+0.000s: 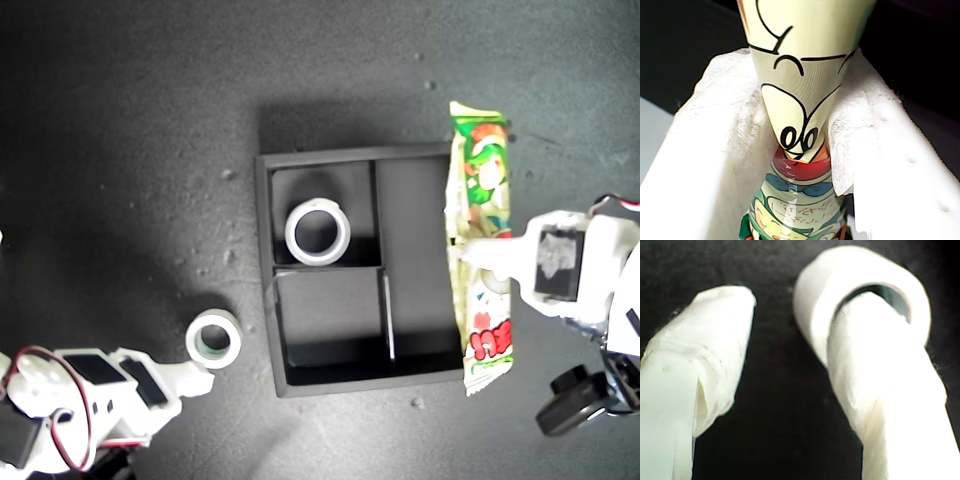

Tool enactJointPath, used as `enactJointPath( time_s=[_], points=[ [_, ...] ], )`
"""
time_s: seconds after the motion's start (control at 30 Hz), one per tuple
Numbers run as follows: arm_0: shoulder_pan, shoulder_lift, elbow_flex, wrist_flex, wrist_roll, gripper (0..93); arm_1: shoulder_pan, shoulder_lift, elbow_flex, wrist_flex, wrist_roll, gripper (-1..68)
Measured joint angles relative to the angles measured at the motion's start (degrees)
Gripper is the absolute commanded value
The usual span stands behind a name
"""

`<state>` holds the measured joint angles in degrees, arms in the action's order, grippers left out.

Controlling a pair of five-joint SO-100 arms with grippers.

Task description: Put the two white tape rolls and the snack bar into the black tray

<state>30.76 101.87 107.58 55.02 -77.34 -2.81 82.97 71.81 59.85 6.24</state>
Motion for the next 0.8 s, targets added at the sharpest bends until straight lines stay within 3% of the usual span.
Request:
enactJointPath(
  time_s=[0.47, 0.6, 0.8],
  points=[
    [-3.4, -2.0, 4.2, -7.1, 0.0, 12.6, -1.3, -7.0, 1.3, -7.3, -2.1, 0.0],
    [-3.5, -3.8, 4.4, -8.9, 0.0, 12.6, -1.1, -7.0, 2.8, -7.3, -2.1, 11.4],
    [-3.6, -6.5, 4.4, -10.6, 0.0, 12.5, -0.4, -7.0, 5.0, -7.3, -2.1, 15.1]
  ],
)
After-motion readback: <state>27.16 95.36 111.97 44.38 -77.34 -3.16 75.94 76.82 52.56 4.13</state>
